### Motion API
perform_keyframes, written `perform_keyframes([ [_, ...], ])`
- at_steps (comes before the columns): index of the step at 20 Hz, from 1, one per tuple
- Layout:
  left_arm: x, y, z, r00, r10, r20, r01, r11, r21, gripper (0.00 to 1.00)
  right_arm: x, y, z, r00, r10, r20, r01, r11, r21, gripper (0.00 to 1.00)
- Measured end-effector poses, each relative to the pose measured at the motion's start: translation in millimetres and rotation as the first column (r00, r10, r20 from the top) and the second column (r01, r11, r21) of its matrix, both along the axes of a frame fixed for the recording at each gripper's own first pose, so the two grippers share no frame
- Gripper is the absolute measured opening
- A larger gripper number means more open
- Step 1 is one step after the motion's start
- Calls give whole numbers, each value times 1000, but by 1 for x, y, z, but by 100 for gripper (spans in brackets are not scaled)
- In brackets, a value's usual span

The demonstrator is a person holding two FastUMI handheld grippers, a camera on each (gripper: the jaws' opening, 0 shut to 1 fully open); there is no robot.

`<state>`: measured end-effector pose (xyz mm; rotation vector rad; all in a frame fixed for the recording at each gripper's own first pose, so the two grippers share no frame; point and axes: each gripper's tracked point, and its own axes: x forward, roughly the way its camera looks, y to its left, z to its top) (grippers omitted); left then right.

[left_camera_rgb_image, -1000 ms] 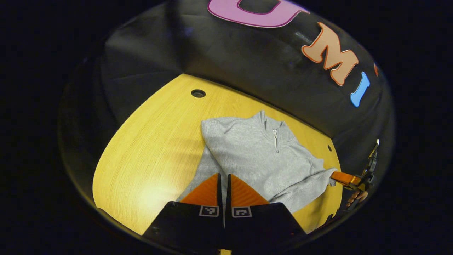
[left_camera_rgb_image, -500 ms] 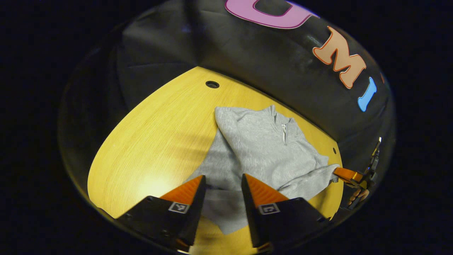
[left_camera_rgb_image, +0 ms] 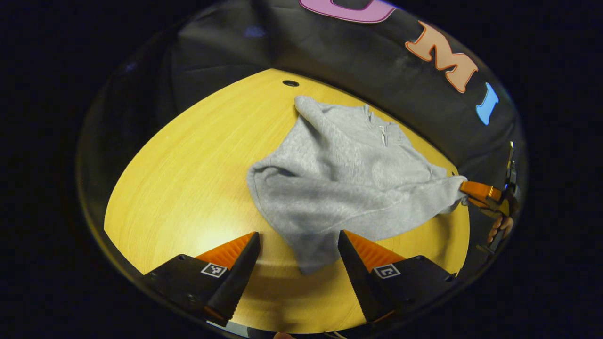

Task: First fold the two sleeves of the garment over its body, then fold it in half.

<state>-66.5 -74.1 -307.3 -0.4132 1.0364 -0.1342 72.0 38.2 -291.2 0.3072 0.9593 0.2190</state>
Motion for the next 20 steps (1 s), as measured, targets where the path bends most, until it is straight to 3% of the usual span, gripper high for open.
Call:
perform_keyframes([
  [5, -2, -9, -11, 1000, -27, -8, 28, 997, 73, 95, -7, 0, 3, 1000, 13, 14, -12, 1000, -18, 5],
  [7, -2, -3, -18, 999, -25, -24, 28, 987, 156, 92, -10, 0, 4, 1000, 14, 18, -14, 1000, -21, 5],
  [8, -3, 3, -22, 999, -42, -32, 49, 974, 222, 87, -12, 0, 4, 1000, 15, 21, -15, 1000, -23, 5],
  [9, 0, 0, -17, 998, -66, -8, 66, 970, 233, 67, -13, 1, 5, 1000, 16, 20, -16, 1000, -21, 5],
  [10, 3, -8, -17, 996, -90, 0, 87, 971, 222, 58, -14, 1, 4, 1000, 18, 20, -18, 1000, -24, 5],
  [12, 8, -16, -13, 995, -91, 33, 84, 981, 172, 29, -17, 1, 4, 1000, 18, 25, -18, 1000, -26, 5],
  [13, 9, -17, -13, 997, -74, 31, 69, 987, 144, 5, -18, 2, 4, 1000, 19, 25, -18, 1000, -26, 5],
  [17, 10, -13, -5, 999, -42, 14, 42, 999, 18, 0, -18, 2, 7, 999, 18, 32, -18, 1000, -18, 5],
  [20, 30, -2, 26, 996, -13, 84, 15, 1000, -22, 0, -20, 2, 11, 999, 25, 42, -24, 1000, -14, 5],
])
